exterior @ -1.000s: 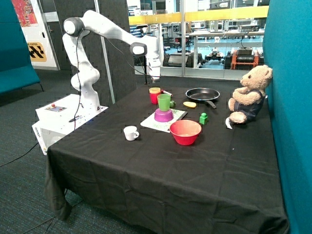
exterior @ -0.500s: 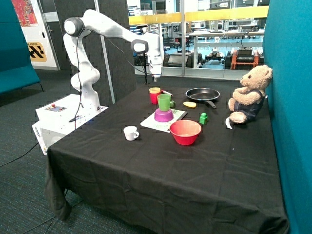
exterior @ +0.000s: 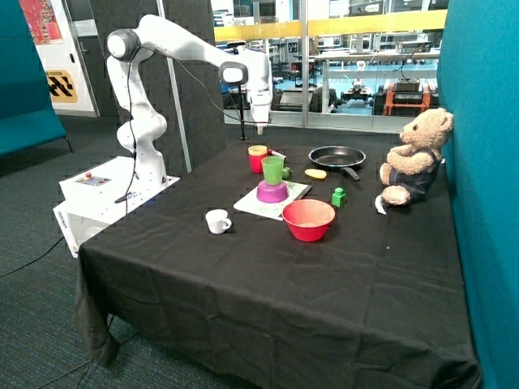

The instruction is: Stack the cups

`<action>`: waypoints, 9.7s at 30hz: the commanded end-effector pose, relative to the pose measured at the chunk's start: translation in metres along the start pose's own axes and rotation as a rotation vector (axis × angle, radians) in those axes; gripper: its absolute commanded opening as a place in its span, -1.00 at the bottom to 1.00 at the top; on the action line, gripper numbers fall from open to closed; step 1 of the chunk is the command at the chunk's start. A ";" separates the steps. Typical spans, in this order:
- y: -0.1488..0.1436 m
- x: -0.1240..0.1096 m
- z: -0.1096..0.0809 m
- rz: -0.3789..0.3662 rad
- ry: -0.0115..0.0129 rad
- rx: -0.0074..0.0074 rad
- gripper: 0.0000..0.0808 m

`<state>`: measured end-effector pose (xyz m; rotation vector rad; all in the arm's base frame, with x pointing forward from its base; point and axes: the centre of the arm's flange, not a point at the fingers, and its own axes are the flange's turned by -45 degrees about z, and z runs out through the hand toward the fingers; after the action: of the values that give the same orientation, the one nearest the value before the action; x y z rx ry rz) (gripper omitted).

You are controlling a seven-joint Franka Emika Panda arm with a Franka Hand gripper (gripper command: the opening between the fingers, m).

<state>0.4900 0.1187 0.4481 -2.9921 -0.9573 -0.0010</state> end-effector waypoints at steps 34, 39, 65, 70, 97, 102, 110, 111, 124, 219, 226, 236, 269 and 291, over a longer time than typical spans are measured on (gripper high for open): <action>0.116 -0.016 -0.010 0.218 -0.0006 0.0000 0.22; 0.122 -0.018 -0.004 0.237 -0.0006 0.0000 0.26; 0.141 -0.012 0.024 0.280 -0.0006 0.0000 0.22; 0.142 -0.007 0.027 0.281 -0.0006 0.0000 0.20; 0.150 0.015 0.050 0.303 -0.0006 0.0000 0.12; 0.153 0.013 0.057 0.312 -0.0006 0.0000 0.09; 0.157 0.015 0.061 0.325 -0.0006 0.0000 -0.06; 0.157 0.015 0.061 0.326 -0.0006 0.0000 -0.12; 0.156 0.020 0.058 0.343 -0.0006 0.0000 -1.00; -0.016 0.008 -0.010 -0.049 -0.0006 0.0001 -1.00; -0.043 0.002 -0.009 -0.099 -0.0006 0.0001 -1.00; -0.058 -0.005 -0.009 -0.126 -0.0006 0.0001 -1.00; -0.086 -0.017 0.001 -0.176 -0.0006 0.0001 -1.00; -0.081 -0.016 0.012 -0.173 -0.0006 0.0001 -1.00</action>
<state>0.4280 0.1753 0.4421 -2.8956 -1.2143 -0.0052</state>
